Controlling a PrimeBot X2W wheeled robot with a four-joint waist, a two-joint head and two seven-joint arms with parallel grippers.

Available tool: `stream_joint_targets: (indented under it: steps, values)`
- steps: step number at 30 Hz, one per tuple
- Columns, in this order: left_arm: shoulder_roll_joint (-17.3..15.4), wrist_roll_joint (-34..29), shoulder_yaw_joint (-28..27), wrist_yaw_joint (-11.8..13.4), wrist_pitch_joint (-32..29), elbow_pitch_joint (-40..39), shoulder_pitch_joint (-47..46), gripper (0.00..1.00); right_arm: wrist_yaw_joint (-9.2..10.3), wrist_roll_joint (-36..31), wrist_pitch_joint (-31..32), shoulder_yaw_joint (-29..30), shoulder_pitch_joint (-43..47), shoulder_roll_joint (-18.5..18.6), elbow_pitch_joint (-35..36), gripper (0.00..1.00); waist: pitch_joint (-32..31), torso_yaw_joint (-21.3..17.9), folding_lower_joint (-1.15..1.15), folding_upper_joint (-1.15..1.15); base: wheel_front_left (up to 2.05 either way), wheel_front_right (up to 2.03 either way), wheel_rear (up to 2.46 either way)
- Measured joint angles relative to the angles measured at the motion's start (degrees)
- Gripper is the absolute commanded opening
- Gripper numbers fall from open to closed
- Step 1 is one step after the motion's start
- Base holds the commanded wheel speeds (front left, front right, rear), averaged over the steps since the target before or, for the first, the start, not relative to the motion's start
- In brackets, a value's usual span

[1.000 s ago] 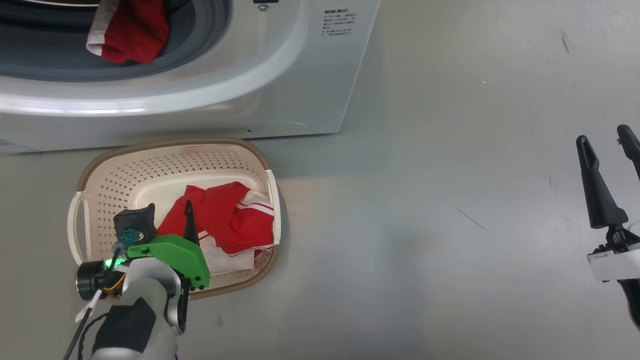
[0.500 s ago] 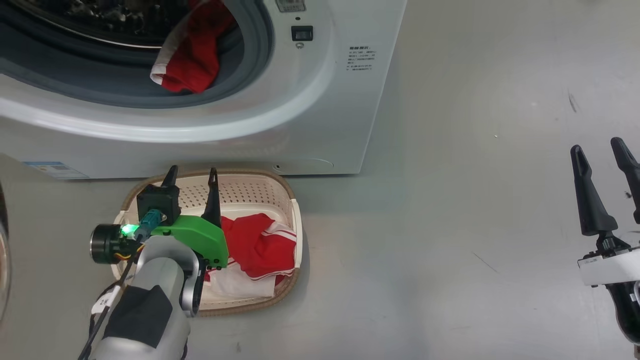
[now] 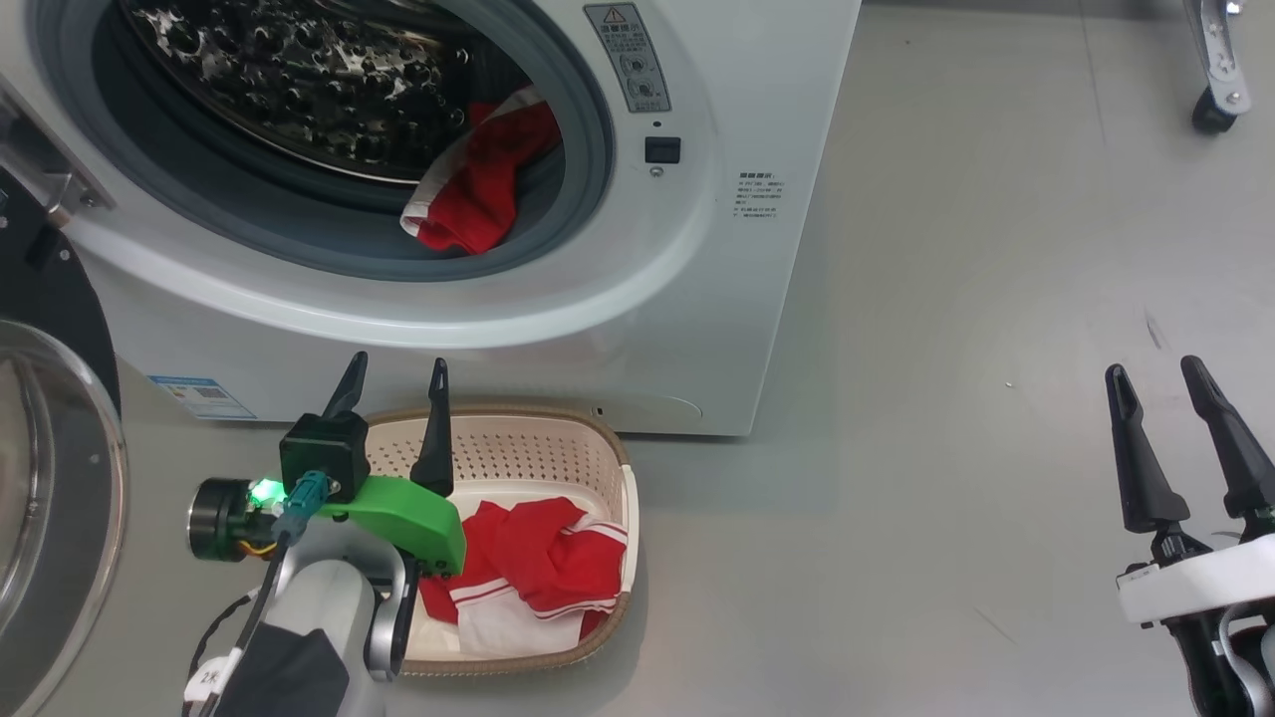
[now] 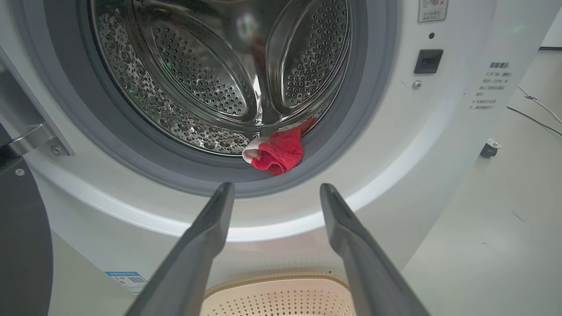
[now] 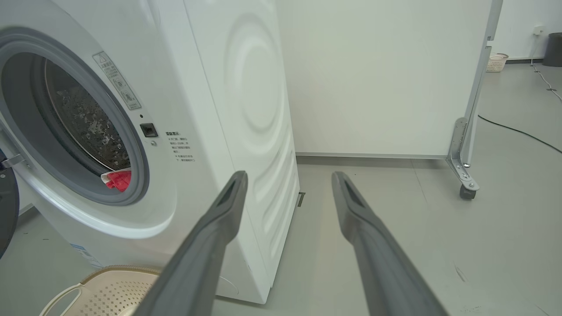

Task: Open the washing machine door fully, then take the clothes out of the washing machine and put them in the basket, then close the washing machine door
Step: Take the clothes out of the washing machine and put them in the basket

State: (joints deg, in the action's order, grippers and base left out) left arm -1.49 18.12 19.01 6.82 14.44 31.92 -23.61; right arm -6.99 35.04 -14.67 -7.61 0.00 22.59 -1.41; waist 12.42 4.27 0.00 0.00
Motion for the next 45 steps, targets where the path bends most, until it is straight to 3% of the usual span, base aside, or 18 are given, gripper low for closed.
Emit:
stream_joint_targets:
  steps: [8,22,45]
  values:
    - [-1.66,-0.65,-1.71,0.0,0.0,-5.28,5.64,1.0,0.0,-0.94,0.0,-1.02,0.99,-2.16,-0.86,1.0,-4.62,1.23,0.0,0.0,0.0,0.0,0.0]
    - [-1.6,-0.64,-4.54,0.0,-0.01,-13.36,16.57,1.0,0.0,-2.92,0.0,-1.8,3.1,-4.64,-1.71,1.0,-9.99,1.0,0.0,0.0,0.0,0.0,0.0]
    - [-1.59,-3.11,-5.68,0.0,0.0,-22.16,23.92,1.0,0.0,-3.94,0.0,-1.99,3.87,-5.6,-1.59,1.0,-10.31,-0.02,0.0,0.0,0.0,0.0,0.0]
